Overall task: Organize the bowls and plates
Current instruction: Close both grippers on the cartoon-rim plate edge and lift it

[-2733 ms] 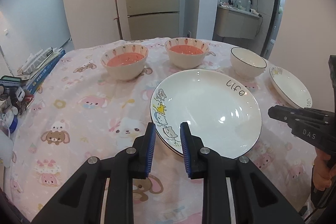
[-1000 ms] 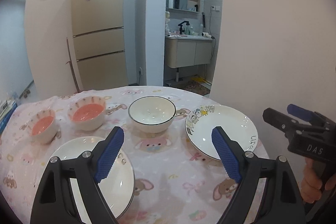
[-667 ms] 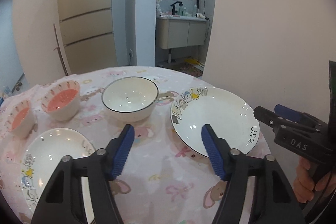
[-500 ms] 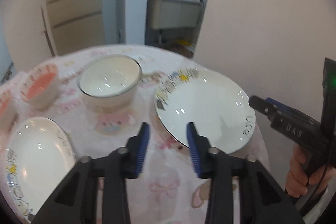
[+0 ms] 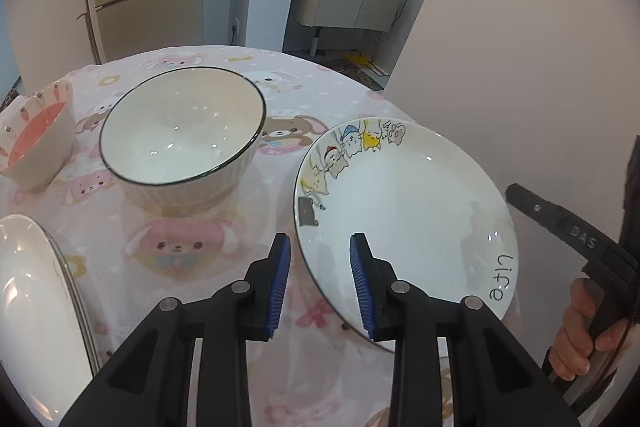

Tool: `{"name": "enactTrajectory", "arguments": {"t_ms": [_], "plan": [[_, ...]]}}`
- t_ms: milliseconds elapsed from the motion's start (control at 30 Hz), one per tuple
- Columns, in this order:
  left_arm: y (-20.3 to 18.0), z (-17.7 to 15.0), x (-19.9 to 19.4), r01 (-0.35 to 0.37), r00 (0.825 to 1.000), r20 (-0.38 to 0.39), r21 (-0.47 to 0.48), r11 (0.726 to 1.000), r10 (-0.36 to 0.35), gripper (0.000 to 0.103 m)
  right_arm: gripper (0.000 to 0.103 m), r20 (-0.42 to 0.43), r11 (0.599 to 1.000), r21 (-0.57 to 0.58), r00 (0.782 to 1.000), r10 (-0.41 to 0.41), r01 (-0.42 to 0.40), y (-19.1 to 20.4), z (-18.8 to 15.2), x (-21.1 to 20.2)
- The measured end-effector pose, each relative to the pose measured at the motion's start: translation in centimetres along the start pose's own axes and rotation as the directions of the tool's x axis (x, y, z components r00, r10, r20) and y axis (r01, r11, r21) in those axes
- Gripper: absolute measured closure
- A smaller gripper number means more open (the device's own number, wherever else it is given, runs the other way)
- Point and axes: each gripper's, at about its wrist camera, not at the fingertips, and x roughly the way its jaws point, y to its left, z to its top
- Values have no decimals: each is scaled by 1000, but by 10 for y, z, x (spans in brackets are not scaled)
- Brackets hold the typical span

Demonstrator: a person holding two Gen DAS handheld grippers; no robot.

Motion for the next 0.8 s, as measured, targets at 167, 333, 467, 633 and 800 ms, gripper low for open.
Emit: {"name": "enactTrajectory", "arguments": {"t_ms": [167, 333, 467, 633, 800], "plan": [[1, 6, 12, -7, 1000, -12, -10, 1000, 7, 70, 76, -72, 998, 27, 996, 50, -48, -10, 7, 25], [9, 6, 23, 15, 1000, -22, -37, 999, -16, 71, 86, -123, 992, 54, 986, 116, -110, -14, 0, 32], [14, 6, 31, 58, 998, -25, -65, 996, -60, 76, 86, -141, 992, 37, 982, 123, -119, -10, -1, 37], [22, 6, 40, 111, 993, -36, -108, 988, -115, 76, 90, -161, 973, 142, 966, 203, -180, -22, -1, 47], [17, 3, 43, 81, 996, -20, -66, 994, -82, 81, 91, -141, 968, 158, 965, 220, -197, -23, 0, 50]]}}
